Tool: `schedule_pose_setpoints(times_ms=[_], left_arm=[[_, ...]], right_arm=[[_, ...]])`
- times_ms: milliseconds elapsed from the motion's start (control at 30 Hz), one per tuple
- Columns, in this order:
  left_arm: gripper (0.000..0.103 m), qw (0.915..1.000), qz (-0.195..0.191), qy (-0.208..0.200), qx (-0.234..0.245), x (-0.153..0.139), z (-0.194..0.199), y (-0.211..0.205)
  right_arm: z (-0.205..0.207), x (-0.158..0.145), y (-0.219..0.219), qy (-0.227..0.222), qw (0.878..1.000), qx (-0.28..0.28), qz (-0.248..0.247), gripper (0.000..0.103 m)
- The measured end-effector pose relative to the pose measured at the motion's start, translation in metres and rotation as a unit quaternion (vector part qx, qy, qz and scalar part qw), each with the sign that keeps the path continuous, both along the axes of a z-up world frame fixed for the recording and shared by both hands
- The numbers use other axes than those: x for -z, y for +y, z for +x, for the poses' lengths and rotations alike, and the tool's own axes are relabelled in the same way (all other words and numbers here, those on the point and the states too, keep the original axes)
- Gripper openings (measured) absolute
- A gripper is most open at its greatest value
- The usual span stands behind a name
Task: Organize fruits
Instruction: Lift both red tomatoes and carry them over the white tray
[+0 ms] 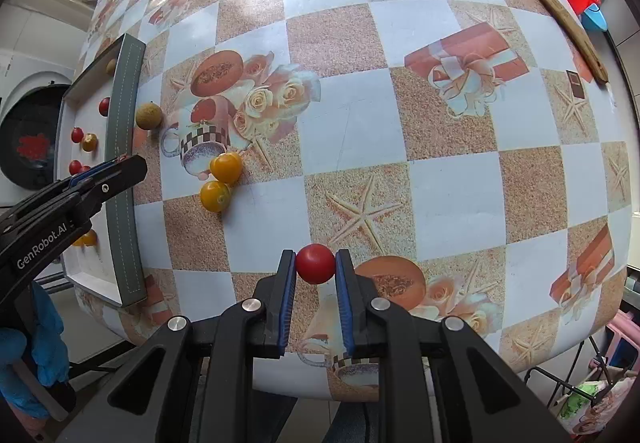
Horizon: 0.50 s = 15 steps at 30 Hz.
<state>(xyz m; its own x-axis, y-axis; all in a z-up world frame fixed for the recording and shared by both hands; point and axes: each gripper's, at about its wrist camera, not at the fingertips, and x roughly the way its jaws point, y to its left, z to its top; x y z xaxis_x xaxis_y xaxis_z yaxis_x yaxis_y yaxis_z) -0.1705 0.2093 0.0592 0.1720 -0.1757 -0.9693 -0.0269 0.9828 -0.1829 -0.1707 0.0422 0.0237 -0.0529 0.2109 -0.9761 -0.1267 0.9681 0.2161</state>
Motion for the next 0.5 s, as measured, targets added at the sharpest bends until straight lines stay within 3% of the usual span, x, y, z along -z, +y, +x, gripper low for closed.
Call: schedule_pose_setpoints(times_ms=[500], left_arm=[[0.023, 0.9994, -0.006, -0.018, -0.03, -0.016, -0.012, 0.022]], right_arm=[[0.011, -0.028, 0.009, -0.021, 0.999, -0.026, 0.005, 0.022]])
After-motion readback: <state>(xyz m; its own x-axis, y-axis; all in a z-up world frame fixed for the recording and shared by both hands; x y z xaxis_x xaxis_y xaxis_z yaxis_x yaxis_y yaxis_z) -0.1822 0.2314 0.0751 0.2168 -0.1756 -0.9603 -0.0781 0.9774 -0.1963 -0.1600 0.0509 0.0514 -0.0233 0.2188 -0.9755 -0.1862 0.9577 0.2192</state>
